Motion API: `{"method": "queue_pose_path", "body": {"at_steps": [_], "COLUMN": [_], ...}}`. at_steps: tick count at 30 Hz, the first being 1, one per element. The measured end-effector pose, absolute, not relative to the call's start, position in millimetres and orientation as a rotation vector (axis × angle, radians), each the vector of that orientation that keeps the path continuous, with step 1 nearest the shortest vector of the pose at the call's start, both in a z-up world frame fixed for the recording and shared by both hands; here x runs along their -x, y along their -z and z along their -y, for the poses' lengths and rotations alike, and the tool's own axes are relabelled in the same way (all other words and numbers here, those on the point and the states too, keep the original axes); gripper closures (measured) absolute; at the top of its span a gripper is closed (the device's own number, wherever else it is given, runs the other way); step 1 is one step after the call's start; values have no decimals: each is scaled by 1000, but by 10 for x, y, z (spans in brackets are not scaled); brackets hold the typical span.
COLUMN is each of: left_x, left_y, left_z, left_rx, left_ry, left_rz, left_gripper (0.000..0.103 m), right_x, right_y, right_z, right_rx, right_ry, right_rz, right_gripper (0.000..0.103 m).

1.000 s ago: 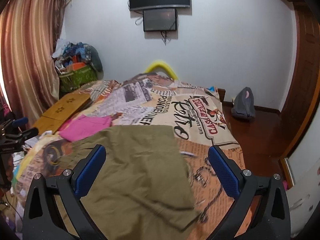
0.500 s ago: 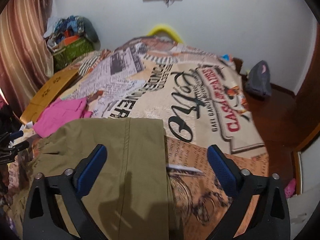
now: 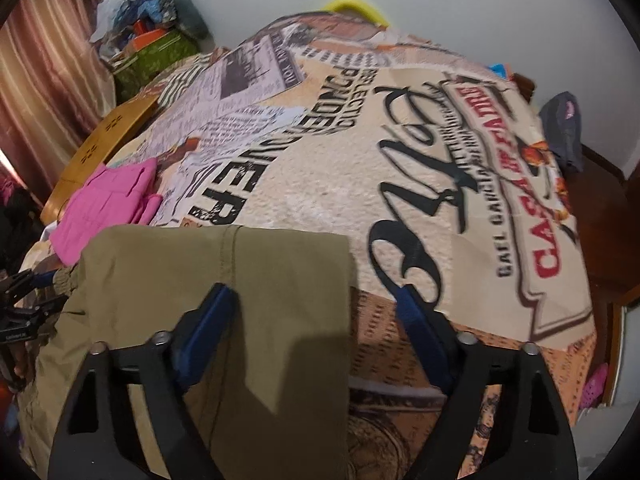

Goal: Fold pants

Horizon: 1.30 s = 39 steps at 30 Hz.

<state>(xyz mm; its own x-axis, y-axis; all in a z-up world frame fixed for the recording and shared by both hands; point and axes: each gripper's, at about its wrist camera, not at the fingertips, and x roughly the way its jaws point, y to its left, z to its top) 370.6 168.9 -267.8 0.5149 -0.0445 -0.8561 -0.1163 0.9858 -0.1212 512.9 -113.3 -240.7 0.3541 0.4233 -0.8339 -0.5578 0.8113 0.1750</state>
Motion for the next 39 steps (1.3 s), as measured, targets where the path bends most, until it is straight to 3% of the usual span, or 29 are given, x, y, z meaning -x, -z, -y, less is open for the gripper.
{"method": "queue_pose_path", "body": {"at_steps": [2, 6, 7, 8, 22, 24, 26, 31, 39], "left_x": [-3720, -3685, -3676, -3665, -3830, -3832, -3820, -3739, -3652], "left_y": [2662, 2577, 2570, 2568, 2795, 2773, 2724, 2532, 2205], "left_z": [-1697, -1729, -1738, -1747, -1753, -1728, -1705, -1614, -1687], "left_rx": [159, 135, 146, 160, 210, 192, 176, 117, 109], "left_ry": [-62, -33, -8, 16, 58, 47, 22, -17, -38], "left_rz": [-1030, -1022, -1032, -1045, -1080, -1075, -1055, -988, -906], "left_gripper": [55, 74, 84, 85, 79, 79, 85, 95, 97], "right_x": [-5132, -5075, -5064, -5060, -5200, -5181, -5141, -5082, -5042], "right_y": [2421, 2372, 2344, 2319, 2499, 2497, 2442, 2236, 2046], "right_z": [1105, 1089, 1104, 1125, 929, 897, 901, 1011, 1065], "right_rx": [133, 139, 137, 127, 142, 166, 187, 185, 201], "right_ry": [-675, -674, -676, -677, -700, -692, -668, -613, -587], "right_rz": [-1044, -1030, -1019, -1009, -1102, -1086, -1041, -935, -879], "right_gripper": [54, 72, 79, 83, 76, 80, 93, 97, 98]}}
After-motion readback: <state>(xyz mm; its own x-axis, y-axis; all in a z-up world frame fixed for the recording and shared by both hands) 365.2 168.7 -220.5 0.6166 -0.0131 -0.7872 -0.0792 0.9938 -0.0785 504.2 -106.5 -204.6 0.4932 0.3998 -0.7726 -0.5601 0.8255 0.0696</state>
